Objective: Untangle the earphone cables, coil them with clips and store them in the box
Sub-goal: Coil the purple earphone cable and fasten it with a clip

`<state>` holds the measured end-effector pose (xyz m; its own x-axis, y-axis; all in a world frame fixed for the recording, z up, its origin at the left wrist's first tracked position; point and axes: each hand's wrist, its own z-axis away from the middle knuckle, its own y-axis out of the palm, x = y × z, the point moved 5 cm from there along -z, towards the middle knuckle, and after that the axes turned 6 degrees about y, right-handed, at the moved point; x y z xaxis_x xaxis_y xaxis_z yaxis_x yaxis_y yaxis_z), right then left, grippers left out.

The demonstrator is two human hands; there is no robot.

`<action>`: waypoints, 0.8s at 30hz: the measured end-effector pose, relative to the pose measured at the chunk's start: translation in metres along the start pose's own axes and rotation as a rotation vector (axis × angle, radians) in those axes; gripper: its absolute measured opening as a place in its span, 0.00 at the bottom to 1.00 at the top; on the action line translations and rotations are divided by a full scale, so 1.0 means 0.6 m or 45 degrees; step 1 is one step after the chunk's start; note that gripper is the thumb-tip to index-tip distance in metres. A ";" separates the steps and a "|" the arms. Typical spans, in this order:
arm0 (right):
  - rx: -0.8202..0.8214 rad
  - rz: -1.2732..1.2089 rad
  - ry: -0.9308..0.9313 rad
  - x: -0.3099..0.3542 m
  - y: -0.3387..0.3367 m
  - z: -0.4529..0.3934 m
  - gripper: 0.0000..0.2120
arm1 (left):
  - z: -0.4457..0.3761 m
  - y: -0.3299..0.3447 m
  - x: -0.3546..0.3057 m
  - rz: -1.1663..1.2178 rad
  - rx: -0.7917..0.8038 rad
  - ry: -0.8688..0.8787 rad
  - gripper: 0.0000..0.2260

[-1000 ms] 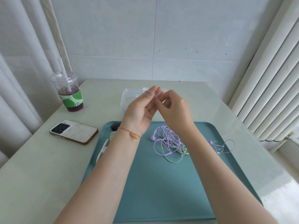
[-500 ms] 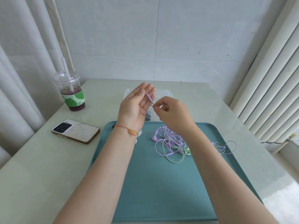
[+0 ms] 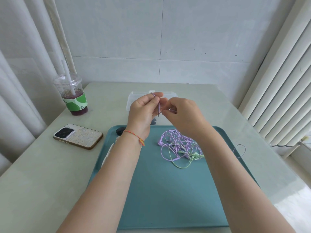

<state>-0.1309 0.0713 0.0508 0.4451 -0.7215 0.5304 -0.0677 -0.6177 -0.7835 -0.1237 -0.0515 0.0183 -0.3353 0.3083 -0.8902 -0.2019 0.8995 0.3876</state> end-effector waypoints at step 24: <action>0.028 -0.094 -0.040 -0.018 -0.030 -0.012 0.05 | 0.017 0.009 0.023 -0.029 0.512 -0.450 0.09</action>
<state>-0.1411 0.0879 0.0613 0.4759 -0.6637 0.5770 -0.0143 -0.6618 -0.7495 -0.1202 -0.0392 0.0058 0.0091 0.3106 -0.9505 0.1862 0.9334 0.3068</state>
